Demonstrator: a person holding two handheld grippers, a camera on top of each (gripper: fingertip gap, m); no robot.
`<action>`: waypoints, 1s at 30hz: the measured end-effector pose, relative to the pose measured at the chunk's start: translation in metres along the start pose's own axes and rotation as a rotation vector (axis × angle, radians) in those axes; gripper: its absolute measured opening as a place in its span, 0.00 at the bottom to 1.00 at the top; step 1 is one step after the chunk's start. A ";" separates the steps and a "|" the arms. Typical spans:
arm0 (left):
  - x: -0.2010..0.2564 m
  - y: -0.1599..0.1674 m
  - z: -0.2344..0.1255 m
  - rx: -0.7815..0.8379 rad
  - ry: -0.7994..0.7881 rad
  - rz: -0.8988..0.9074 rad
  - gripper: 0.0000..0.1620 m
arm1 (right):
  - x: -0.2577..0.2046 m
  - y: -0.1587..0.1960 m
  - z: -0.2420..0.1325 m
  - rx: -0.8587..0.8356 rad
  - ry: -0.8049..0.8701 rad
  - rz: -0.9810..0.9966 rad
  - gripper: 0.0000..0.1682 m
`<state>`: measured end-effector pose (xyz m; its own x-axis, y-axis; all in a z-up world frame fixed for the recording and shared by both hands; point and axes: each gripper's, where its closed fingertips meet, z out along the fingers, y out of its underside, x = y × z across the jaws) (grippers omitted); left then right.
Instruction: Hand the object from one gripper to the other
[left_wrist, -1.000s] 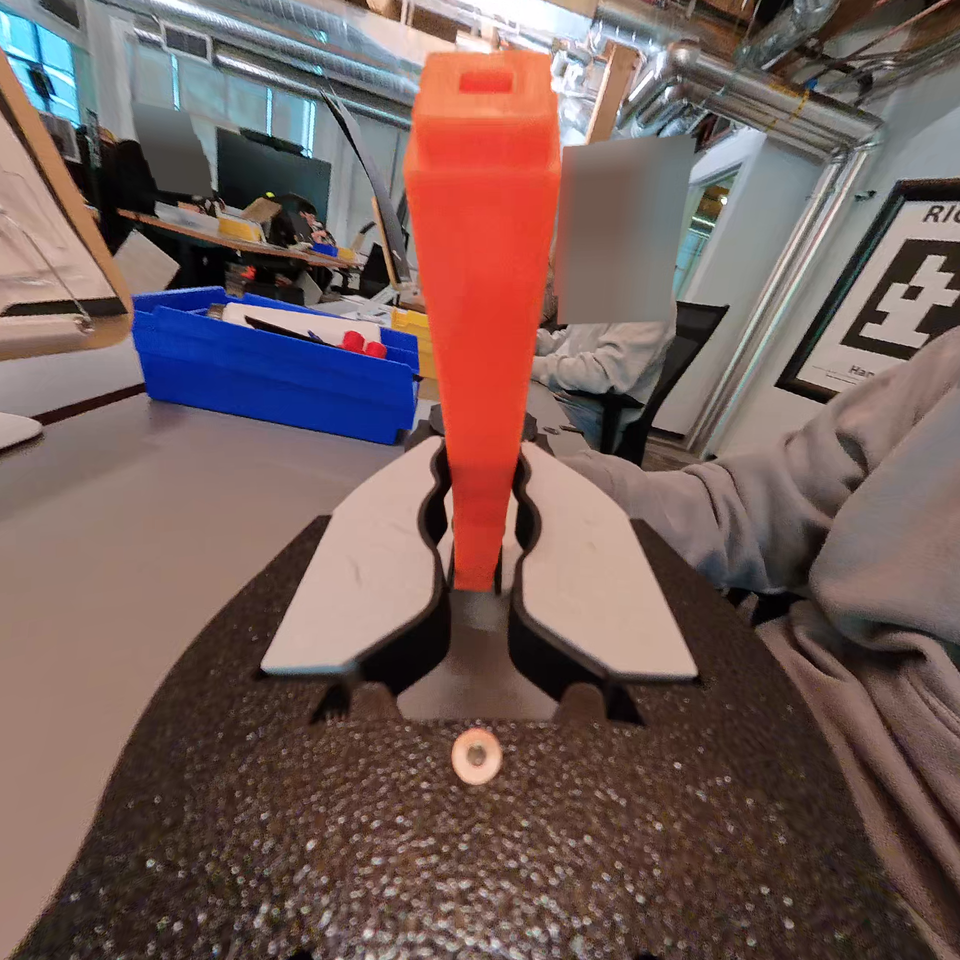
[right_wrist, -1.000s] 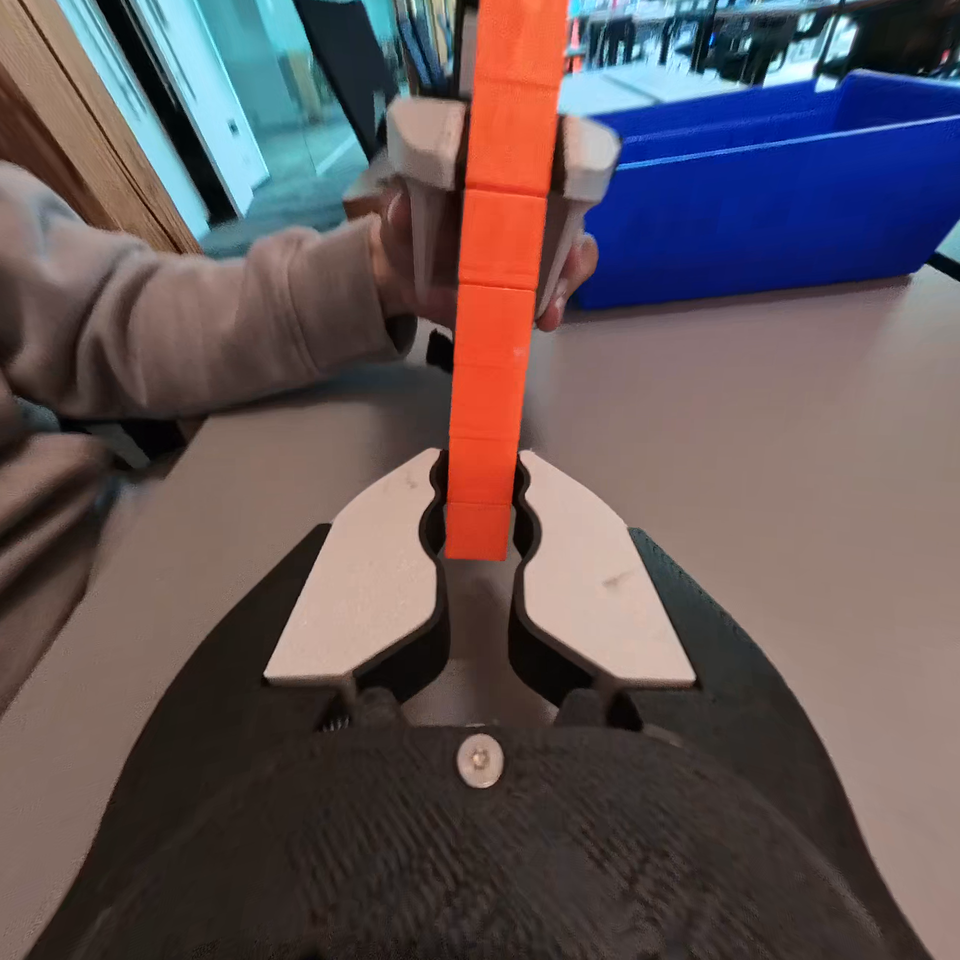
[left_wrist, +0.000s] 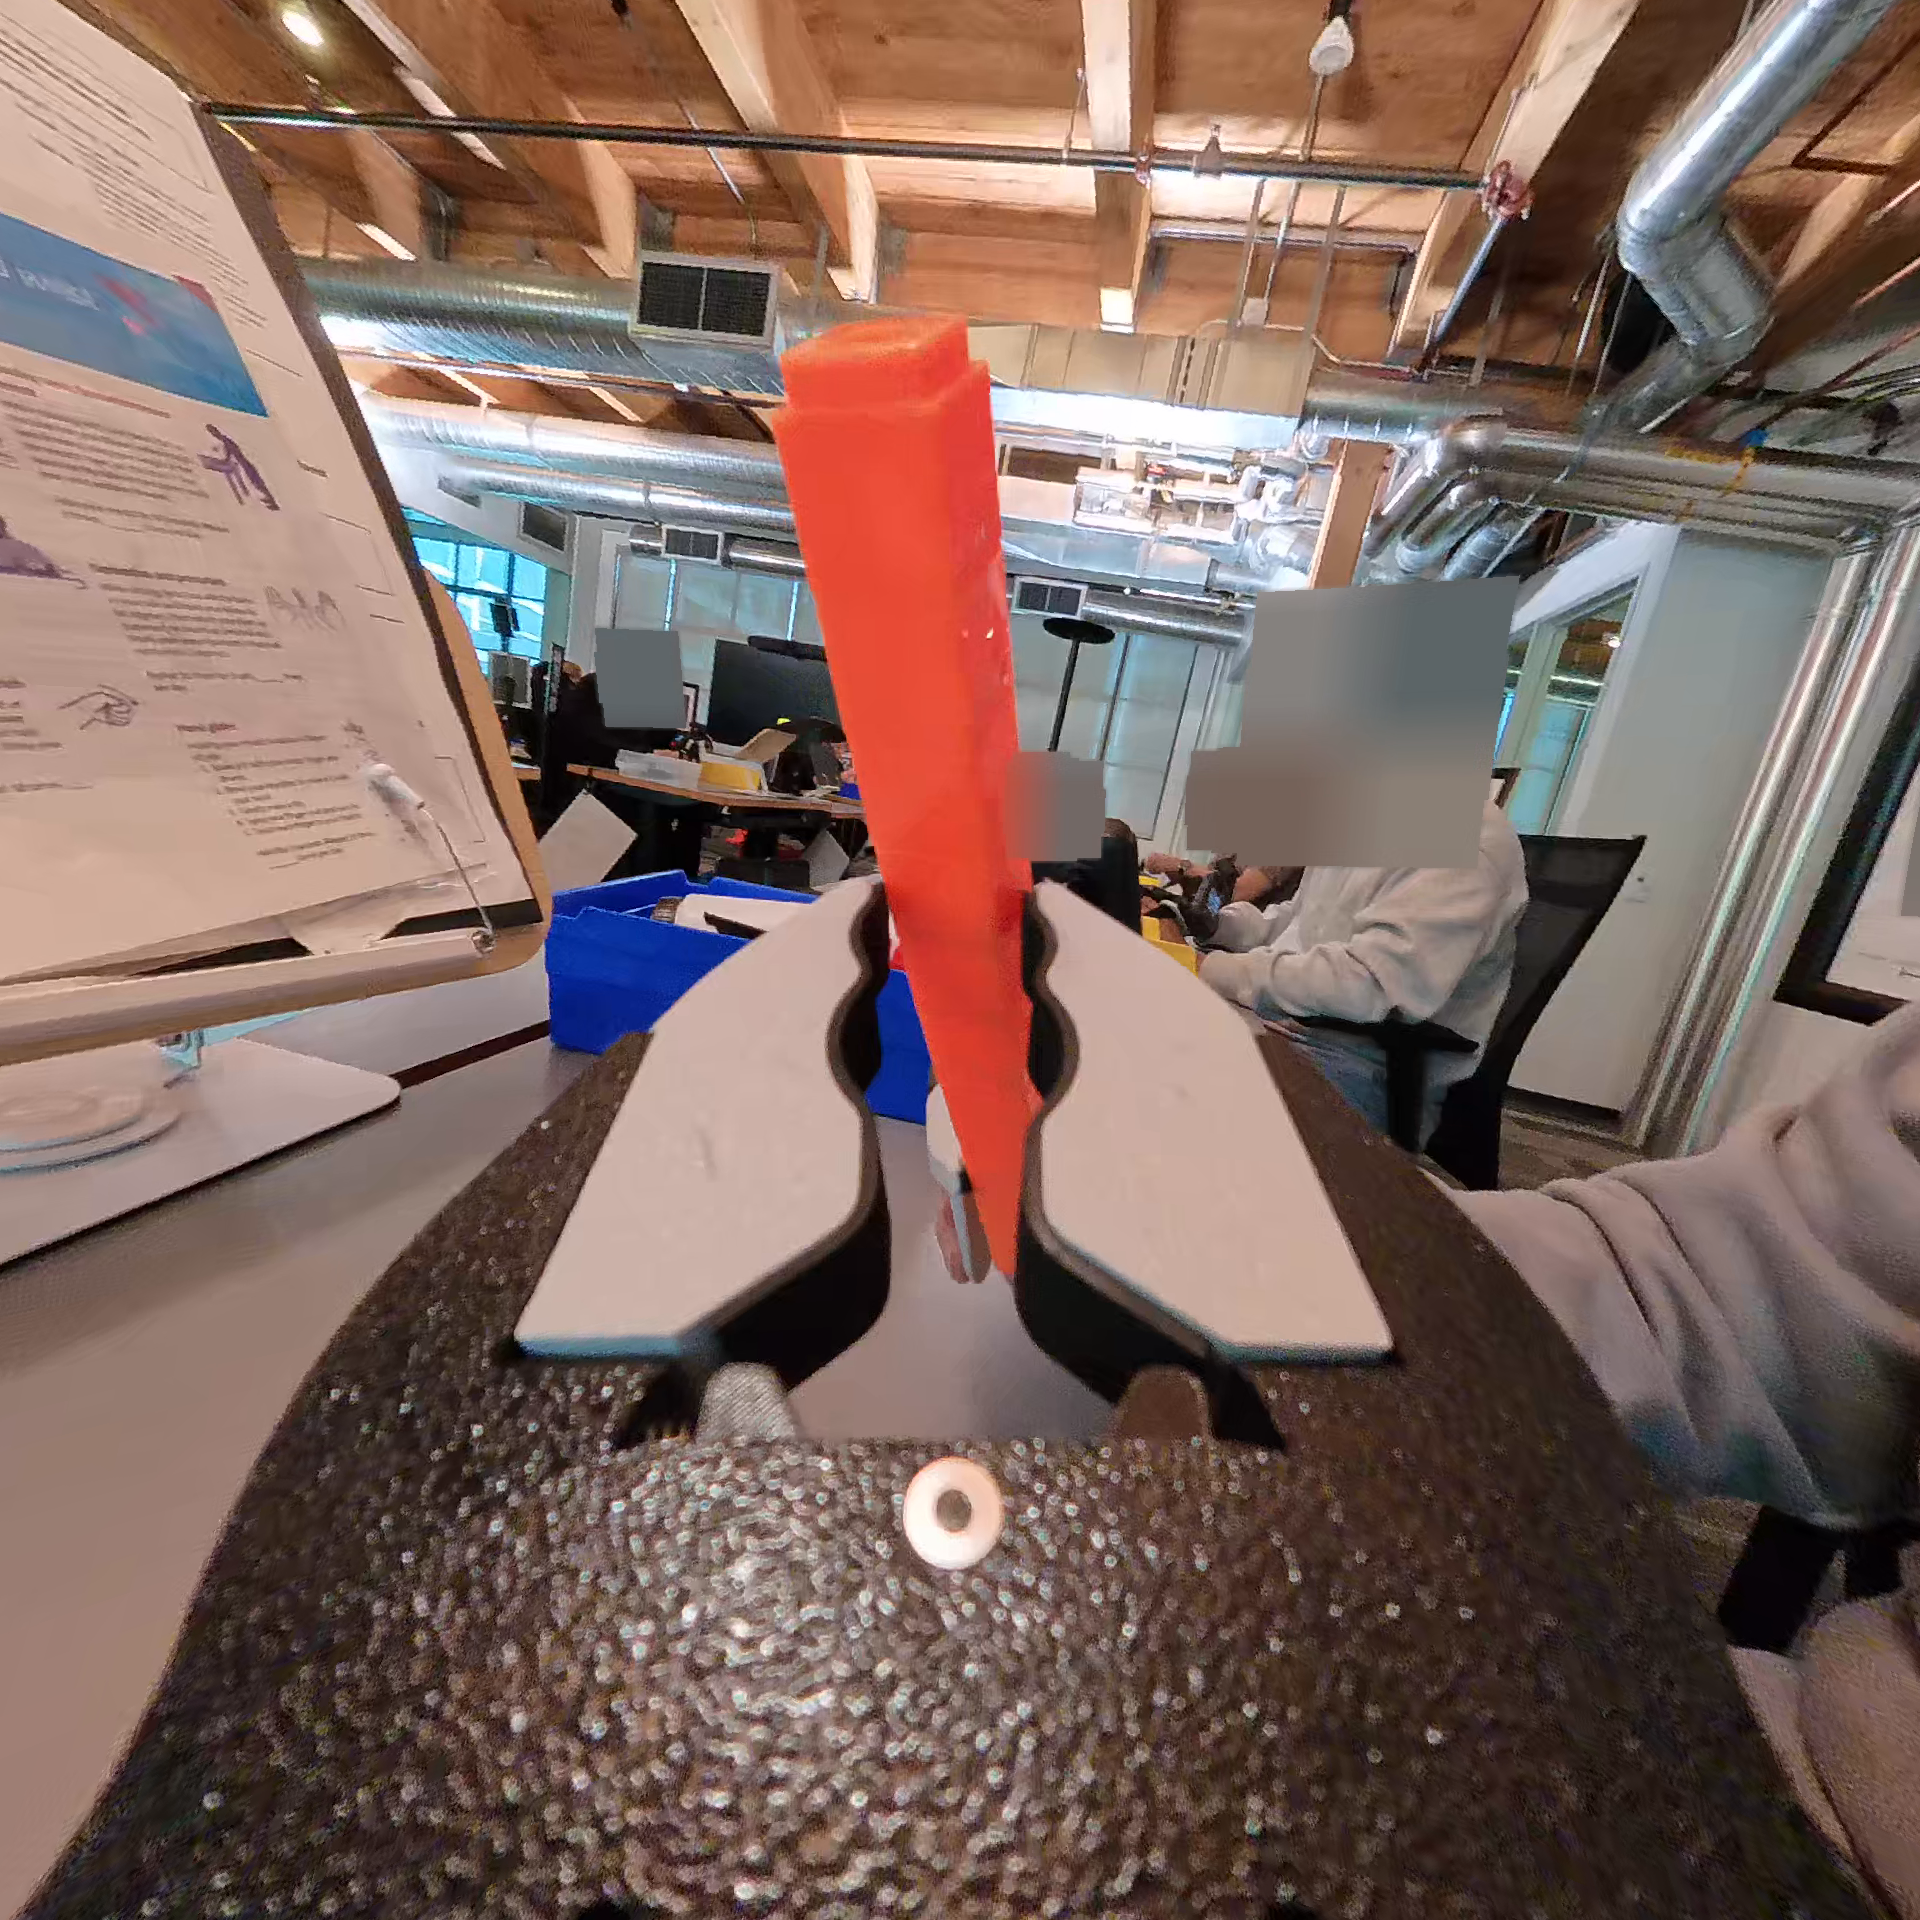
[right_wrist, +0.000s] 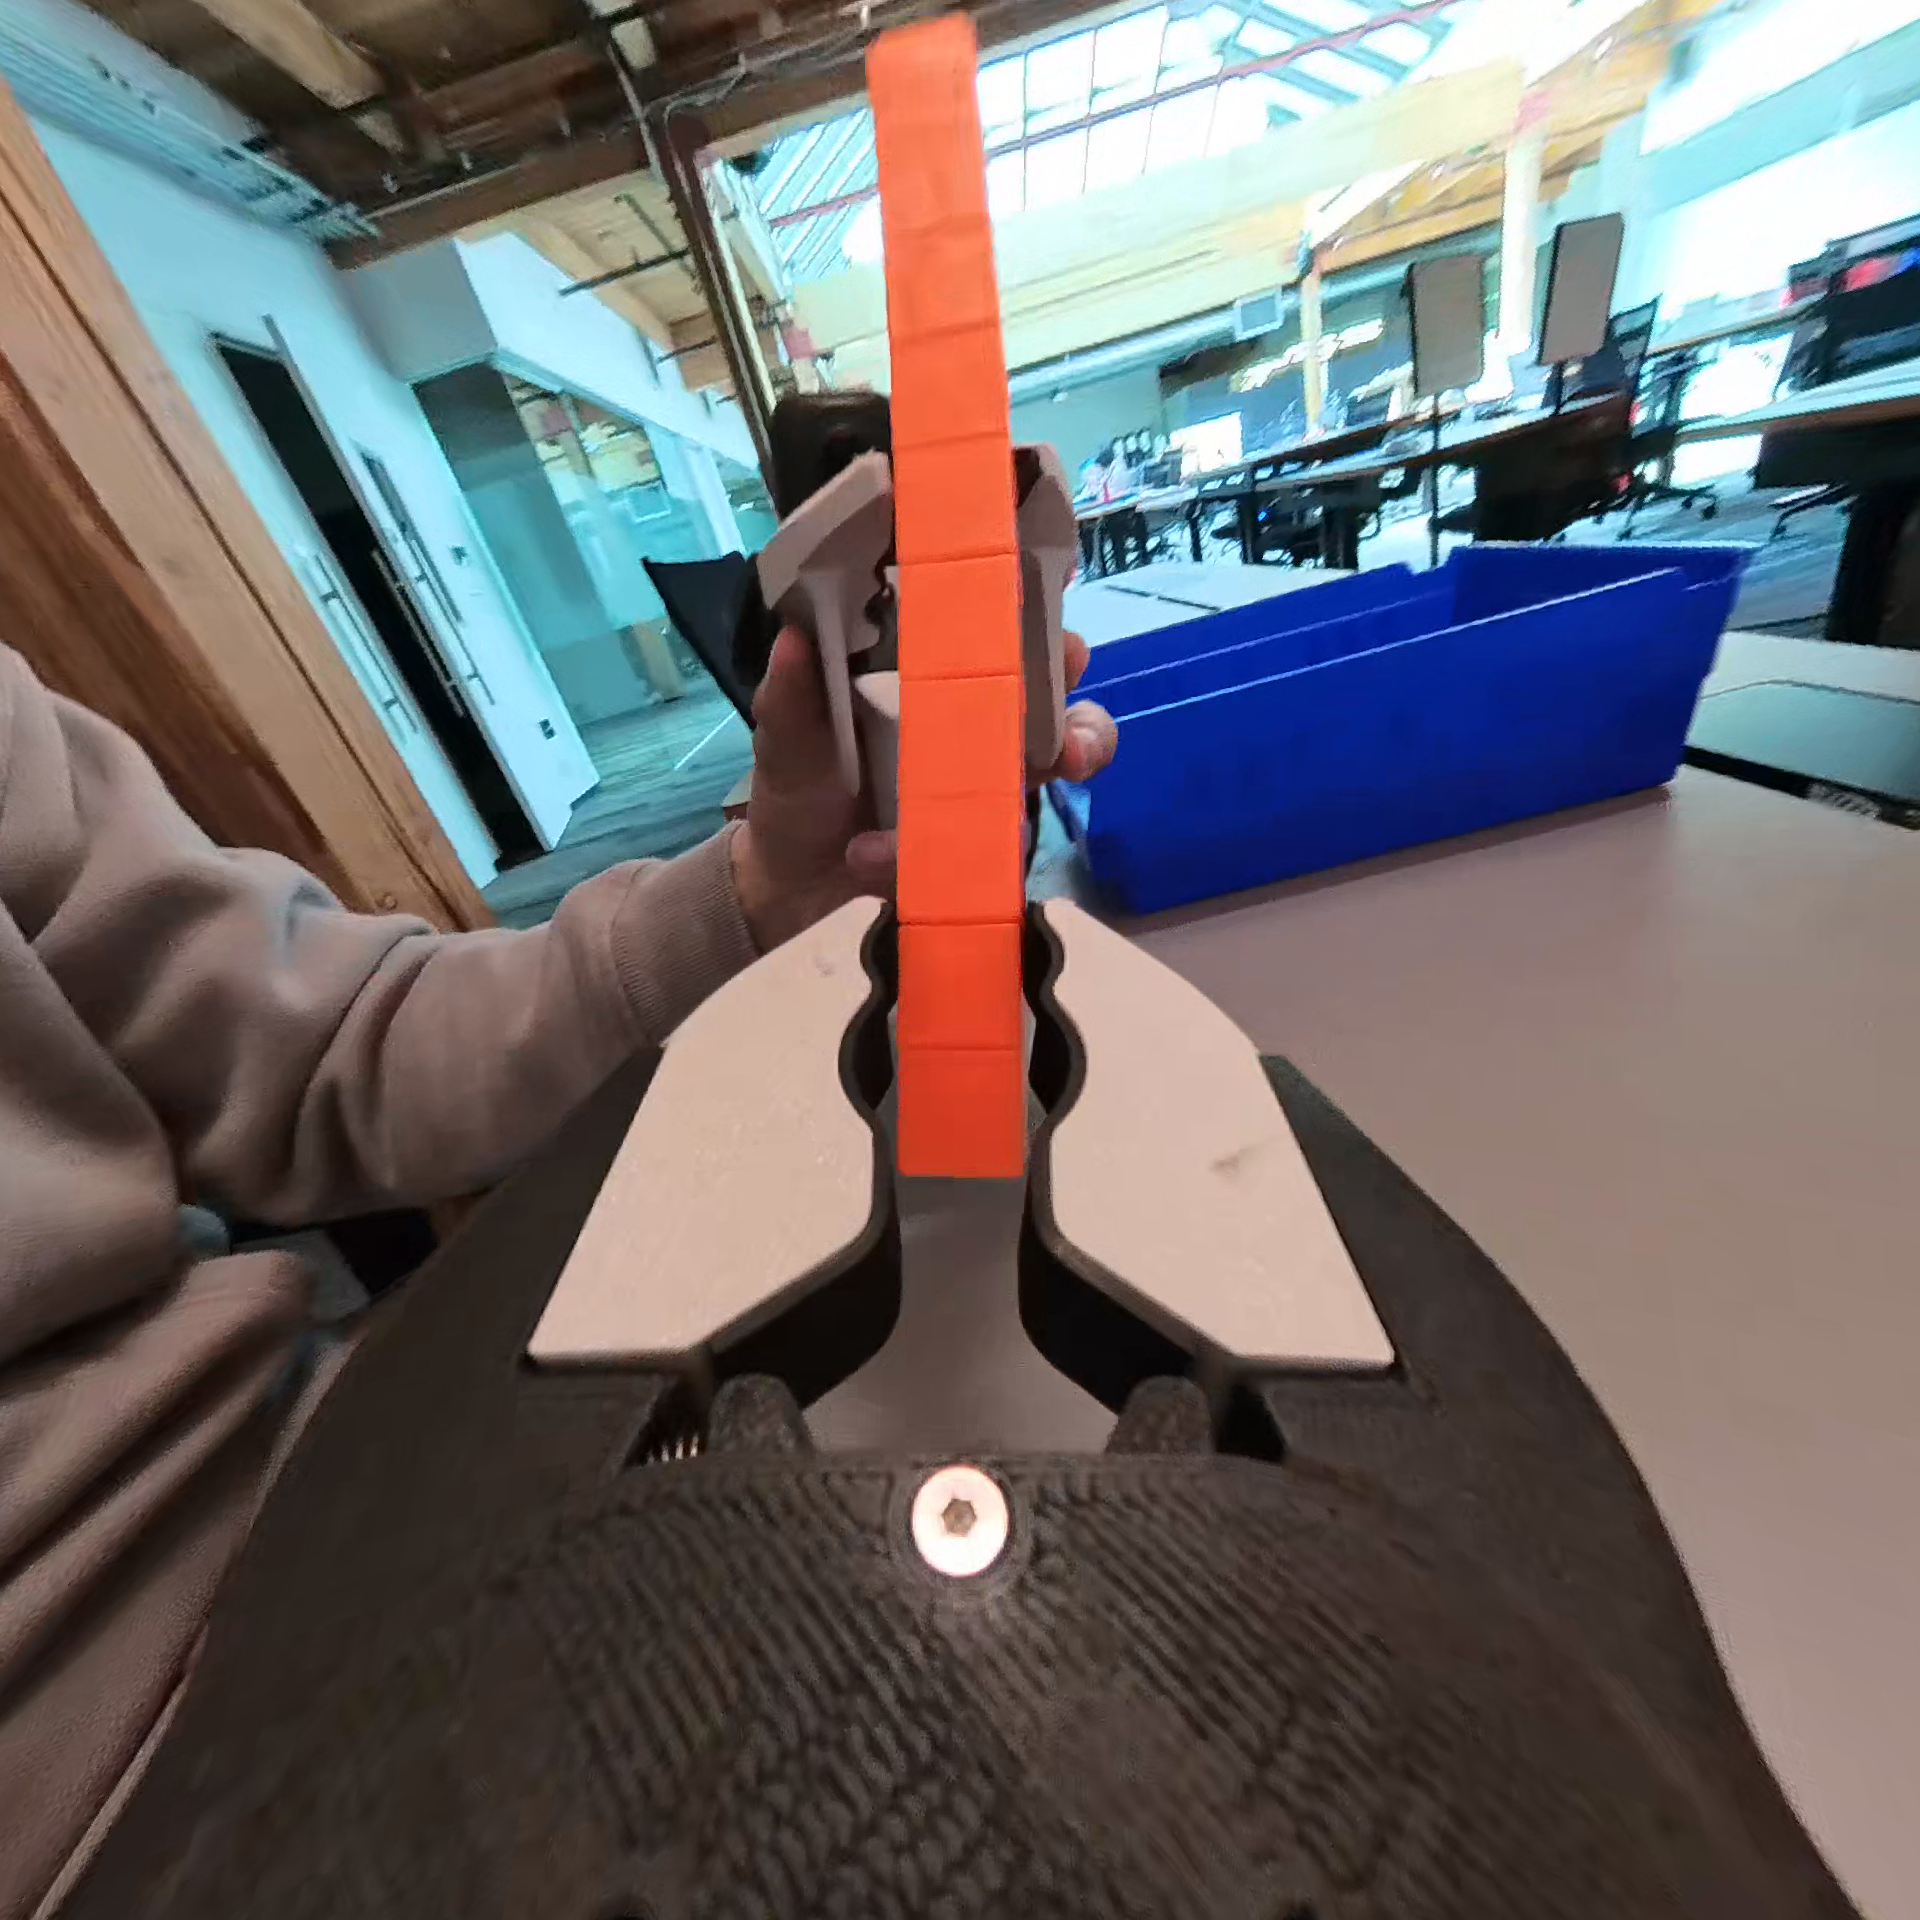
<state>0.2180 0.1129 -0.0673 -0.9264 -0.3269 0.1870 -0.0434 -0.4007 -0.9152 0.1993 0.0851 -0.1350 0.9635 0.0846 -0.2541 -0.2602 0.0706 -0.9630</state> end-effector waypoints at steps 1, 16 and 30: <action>0.001 0.001 0.001 -0.002 0.007 -0.006 0.14 | -0.003 0.004 0.003 -0.025 -0.015 -0.002 0.13; 0.004 0.011 0.011 -0.055 0.000 -0.033 0.13 | 0.003 0.014 0.007 -0.098 0.042 -0.084 0.13; -0.026 0.024 0.016 -0.005 -0.265 -0.086 0.13 | 0.042 -0.004 -0.003 -0.148 0.653 -0.704 0.17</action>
<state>0.2468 0.0980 -0.0882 -0.7889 -0.5048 0.3505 -0.1202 -0.4326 -0.8936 0.2410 0.0858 -0.1424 0.7528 -0.5005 0.4275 0.3571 -0.2352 -0.9040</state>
